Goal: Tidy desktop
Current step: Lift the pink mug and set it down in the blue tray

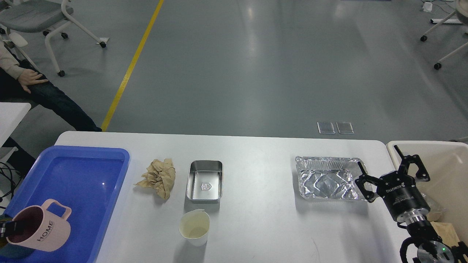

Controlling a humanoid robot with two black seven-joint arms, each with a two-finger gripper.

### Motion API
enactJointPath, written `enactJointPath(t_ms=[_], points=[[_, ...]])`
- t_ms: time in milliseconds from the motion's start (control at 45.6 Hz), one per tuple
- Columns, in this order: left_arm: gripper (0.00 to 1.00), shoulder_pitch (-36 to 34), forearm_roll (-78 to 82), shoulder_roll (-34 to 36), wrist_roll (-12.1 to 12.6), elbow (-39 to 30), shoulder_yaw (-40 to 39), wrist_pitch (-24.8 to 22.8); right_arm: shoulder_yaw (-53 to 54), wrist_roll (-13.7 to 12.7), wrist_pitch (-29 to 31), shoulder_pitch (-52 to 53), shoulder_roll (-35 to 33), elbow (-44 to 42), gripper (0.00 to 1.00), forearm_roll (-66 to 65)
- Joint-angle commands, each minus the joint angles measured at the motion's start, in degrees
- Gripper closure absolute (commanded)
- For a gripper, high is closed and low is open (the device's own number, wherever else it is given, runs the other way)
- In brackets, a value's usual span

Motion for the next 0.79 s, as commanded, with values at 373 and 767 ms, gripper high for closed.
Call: enactJointPath(t_ms=[373,767], points=[[0.98,0.73,4.17,-9.28,2.31,8.76,-0.09,-0.1,-0.17,0.0,-0.28,0.21,0.0,-1.2,0.0,0.0],[0.93,0.11,4.09,-13.32,3.45,10.08,-0.09,0.25,-1.05,0.09,-0.28,0.92,0.18,-1.2,0.0,0.0]])
